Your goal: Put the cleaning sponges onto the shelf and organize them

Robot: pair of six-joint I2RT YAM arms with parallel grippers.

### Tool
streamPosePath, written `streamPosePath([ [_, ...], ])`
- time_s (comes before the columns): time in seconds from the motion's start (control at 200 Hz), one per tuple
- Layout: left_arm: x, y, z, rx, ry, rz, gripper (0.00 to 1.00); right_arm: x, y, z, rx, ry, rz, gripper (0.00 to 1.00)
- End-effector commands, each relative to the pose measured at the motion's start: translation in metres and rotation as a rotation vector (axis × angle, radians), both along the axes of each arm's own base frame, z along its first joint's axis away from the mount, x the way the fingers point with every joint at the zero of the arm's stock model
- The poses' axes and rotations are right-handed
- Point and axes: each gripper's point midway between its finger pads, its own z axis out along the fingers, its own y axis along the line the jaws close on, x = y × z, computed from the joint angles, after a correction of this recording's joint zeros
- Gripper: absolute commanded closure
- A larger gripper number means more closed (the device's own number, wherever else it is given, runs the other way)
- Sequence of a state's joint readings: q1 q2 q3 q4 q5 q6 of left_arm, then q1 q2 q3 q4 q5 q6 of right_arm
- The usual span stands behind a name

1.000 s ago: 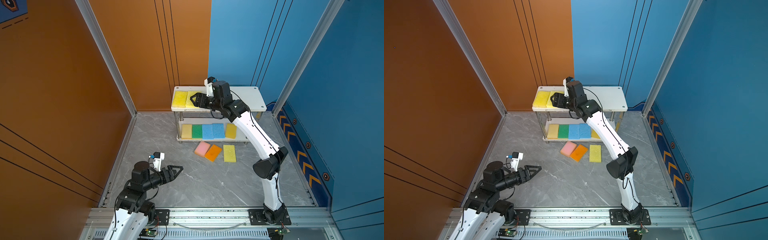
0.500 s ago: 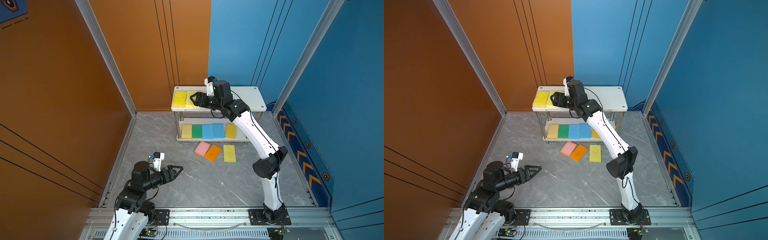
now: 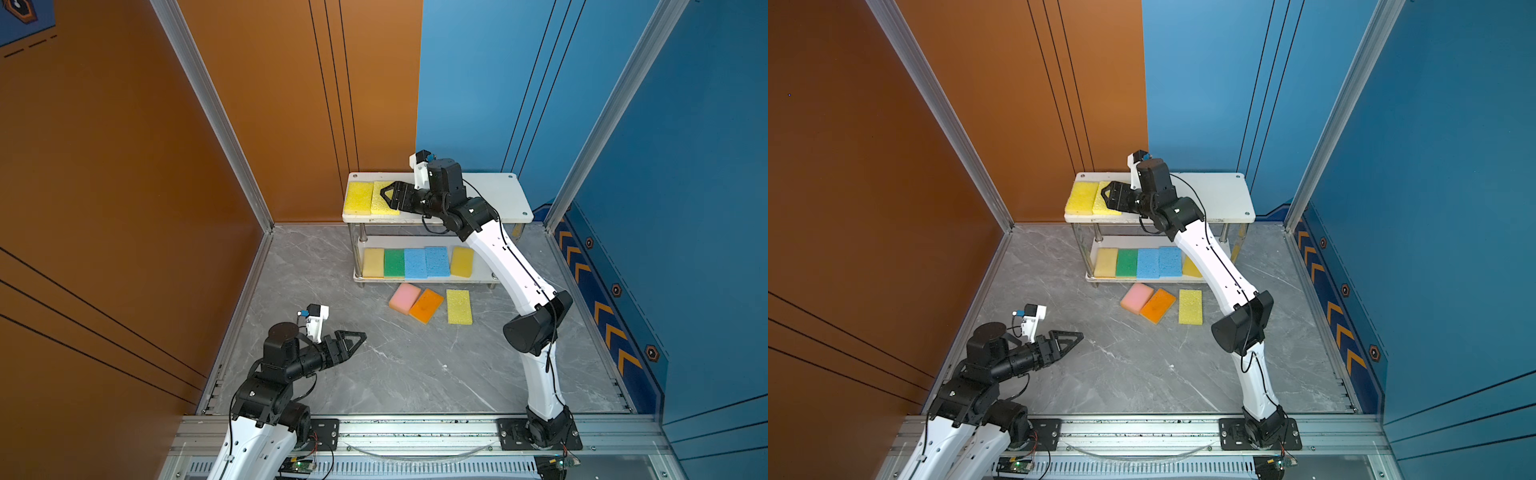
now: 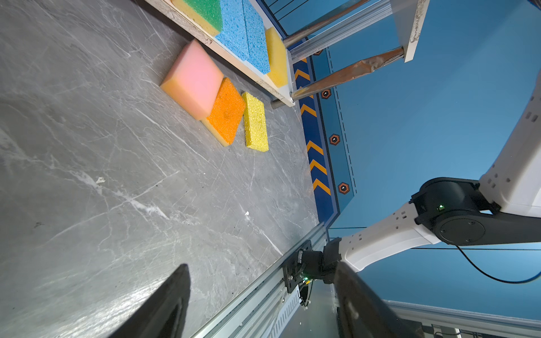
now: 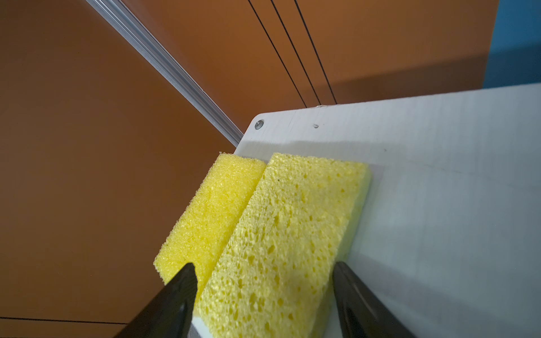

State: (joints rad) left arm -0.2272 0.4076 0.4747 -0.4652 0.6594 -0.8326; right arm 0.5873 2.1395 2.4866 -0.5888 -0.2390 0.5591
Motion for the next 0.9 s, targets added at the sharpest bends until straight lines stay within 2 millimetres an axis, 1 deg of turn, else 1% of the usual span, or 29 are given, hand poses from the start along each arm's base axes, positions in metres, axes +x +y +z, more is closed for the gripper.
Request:
streamPosePath([
  [0.0, -0.001, 0.001, -0.001, 0.011, -0.005, -0.010, 0.22, 0.011, 0.004, -0.036, -0.020, 0.092, 0.002, 0.25],
  [0.21, 0.000, 0.001, -0.001, 0.011, -0.006, -0.006, 0.22, 0.013, 0.005, -0.038, -0.017, 0.093, 0.001, 0.25],
  [0.41, -0.001, 0.002, -0.001, 0.013, -0.007, -0.005, 0.22, 0.015, 0.005, -0.036, -0.009, 0.086, 0.006, 0.25],
  [0.541, 0.000, 0.002, -0.001, 0.013, -0.007, -0.003, 0.22, 0.016, -0.002, -0.031, -0.022, 0.066, -0.014, 0.25],
  [0.626, 0.000, 0.002, 0.000, 0.014, -0.009, -0.003, 0.21, 0.012, -0.012, -0.022, -0.048, 0.037, -0.043, 0.25],
  [0.736, 0.001, 0.002, 0.003, 0.015, -0.019, 0.000, 0.21, 0.001, -0.025, -0.003, -0.068, -0.011, -0.059, 0.25],
  [0.756, 0.001, 0.002, 0.004, 0.015, -0.020, 0.001, 0.21, 0.001, -0.025, -0.005, -0.077, -0.012, -0.057, 0.25],
  [0.761, 0.001, 0.002, 0.005, 0.016, -0.022, 0.001, 0.21, -0.003, -0.027, 0.003, -0.071, -0.023, -0.058, 0.25],
  [0.776, 0.001, 0.002, 0.006, 0.016, -0.023, 0.000, 0.21, -0.008, -0.030, 0.012, -0.067, -0.039, -0.058, 0.25],
  [0.826, 0.002, 0.002, 0.008, 0.016, -0.028, 0.001, 0.18, -0.018, -0.035, 0.022, -0.071, -0.060, -0.049, 0.25],
  [0.836, 0.002, 0.002, 0.009, 0.016, -0.030, 0.001, 0.18, -0.020, -0.035, 0.021, -0.074, -0.058, -0.048, 0.25],
  [0.851, 0.002, 0.002, 0.010, 0.016, -0.032, 0.002, 0.17, -0.025, -0.037, 0.027, -0.075, -0.070, -0.044, 0.25],
  [0.856, 0.003, 0.002, 0.009, 0.016, -0.031, 0.002, 0.17, -0.025, -0.037, 0.024, -0.078, -0.064, -0.043, 0.25],
  [0.871, 0.003, 0.002, 0.011, 0.016, -0.034, 0.001, 0.15, -0.029, -0.039, 0.029, -0.079, -0.076, -0.039, 0.25],
  [0.876, 0.003, 0.002, 0.010, 0.016, -0.033, 0.002, 0.15, -0.030, -0.039, 0.027, -0.083, -0.070, -0.038, 0.25],
  [0.891, 0.003, 0.002, 0.011, 0.015, -0.034, 0.003, 0.15, -0.034, -0.040, 0.029, -0.086, -0.075, -0.033, 0.25],
])
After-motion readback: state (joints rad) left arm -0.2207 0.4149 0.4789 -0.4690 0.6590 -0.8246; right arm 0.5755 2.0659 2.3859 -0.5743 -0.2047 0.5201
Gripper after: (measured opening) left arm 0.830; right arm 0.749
